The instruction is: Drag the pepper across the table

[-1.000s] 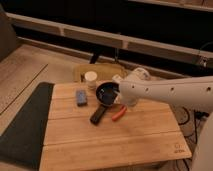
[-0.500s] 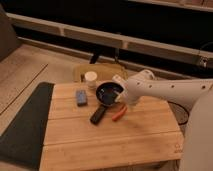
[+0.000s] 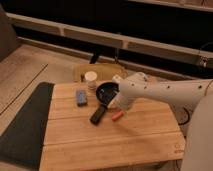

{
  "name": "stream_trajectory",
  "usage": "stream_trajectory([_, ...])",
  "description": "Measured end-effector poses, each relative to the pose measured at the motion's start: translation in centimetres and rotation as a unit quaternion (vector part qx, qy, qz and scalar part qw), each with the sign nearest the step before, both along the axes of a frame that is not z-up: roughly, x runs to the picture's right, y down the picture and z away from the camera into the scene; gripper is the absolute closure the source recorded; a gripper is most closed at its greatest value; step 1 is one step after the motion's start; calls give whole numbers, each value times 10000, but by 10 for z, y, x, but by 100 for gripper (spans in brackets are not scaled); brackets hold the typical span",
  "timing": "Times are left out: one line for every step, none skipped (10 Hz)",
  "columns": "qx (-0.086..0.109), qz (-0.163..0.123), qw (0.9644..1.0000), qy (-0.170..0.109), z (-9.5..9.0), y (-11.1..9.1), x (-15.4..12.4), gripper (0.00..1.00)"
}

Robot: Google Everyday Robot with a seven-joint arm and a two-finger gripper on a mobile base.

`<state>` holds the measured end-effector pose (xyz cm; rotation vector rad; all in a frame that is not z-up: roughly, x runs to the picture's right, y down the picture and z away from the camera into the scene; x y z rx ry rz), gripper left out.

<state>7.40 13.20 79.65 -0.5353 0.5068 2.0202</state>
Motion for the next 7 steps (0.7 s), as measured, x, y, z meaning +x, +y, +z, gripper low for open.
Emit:
stream_trajectory([-65, -111, 9999, 71, 0, 4, 5, 35])
stream_trajectory([-148, -257, 9993, 209, 4, 9, 16, 35])
stream_trajectory([-237, -355, 9984, 363, 11, 12, 27, 35])
stream_trajectory([-316, -388, 9976, 482, 19, 13, 36, 35])
stream_trajectory([-363, -365, 9973, 523, 26, 13, 38, 35])
stream_trajectory([-384, -348, 9975, 486, 33, 10, 34, 35])
stream_trajectory([-413, -344, 9978, 396, 40, 9, 24, 35])
